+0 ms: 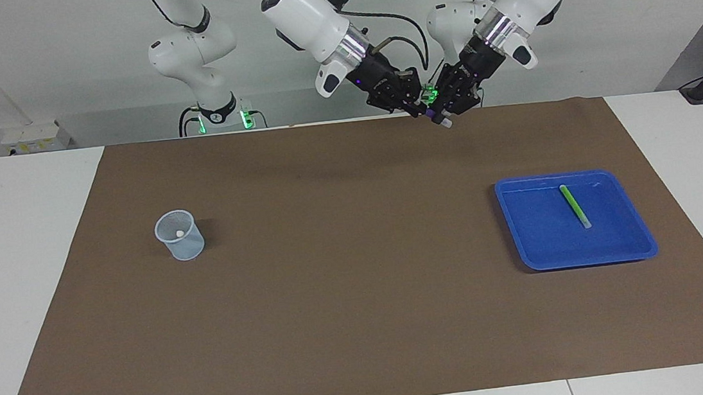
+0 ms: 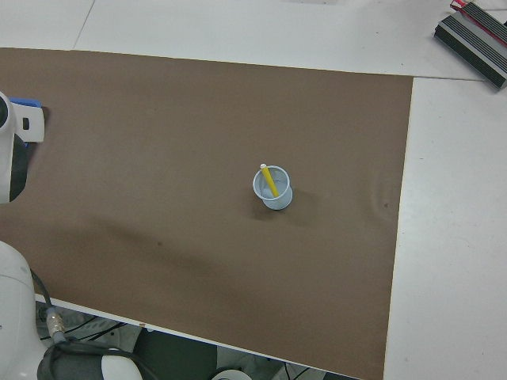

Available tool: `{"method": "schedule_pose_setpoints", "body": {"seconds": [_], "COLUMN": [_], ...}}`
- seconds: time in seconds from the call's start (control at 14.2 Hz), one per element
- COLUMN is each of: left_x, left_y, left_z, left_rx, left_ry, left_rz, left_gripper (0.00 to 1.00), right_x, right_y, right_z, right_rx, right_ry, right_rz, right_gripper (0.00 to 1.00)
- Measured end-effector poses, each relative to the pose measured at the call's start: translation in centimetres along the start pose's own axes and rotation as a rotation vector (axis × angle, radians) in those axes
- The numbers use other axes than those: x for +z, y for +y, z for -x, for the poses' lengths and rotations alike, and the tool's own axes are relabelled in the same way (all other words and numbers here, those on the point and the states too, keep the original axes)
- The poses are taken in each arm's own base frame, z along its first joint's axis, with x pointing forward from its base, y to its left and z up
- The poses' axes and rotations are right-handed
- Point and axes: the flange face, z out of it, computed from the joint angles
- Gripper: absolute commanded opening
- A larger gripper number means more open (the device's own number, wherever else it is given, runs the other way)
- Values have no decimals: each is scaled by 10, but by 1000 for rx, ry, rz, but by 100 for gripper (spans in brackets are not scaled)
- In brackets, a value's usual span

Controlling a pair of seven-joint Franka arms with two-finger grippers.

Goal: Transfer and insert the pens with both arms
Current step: 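Lift the purple pen toward the right gripper and pass it over, then carry the purple pen to the cup while the left gripper withdraws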

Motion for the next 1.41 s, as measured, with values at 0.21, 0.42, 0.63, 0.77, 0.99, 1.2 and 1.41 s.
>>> {"method": "schedule_pose_setpoints", "body": {"seconds": [0.21, 0.42, 0.63, 0.77, 0.99, 1.2, 1.41], "left_x": [0, -1, -8, -21, -44, -55, -60], "left_y": [-1, 0, 1, 1, -5, -12, -19], "left_z": [-1, -3, -20, -41, -75, -95, -112], "left_rx": [26, 50, 165, 257, 393, 527, 727], "left_ry": [0, -1, 0, -4, 1, 42, 83], "left_rz": [-6, -6, -37, -65, -117, -184, -276], "left_gripper": [100, 100, 100, 100, 100, 100, 100], "right_x": [-2, -16, -55, -86, -126, -155, -179], "right_y": [8, 23, 43, 62, 99, 133, 153], "right_z": [-11, -37, -67, -85, -111, -138, -163], "right_rx": [-44, -146, -278, -390, -595, -852, -1111], "right_ry": [-45, -122, -187, -234, -324, -418, -492], "right_rz": [55, 129, 238, 315, 467, 646, 806], "right_gripper": [0, 0, 0, 0, 0, 0, 0]}}
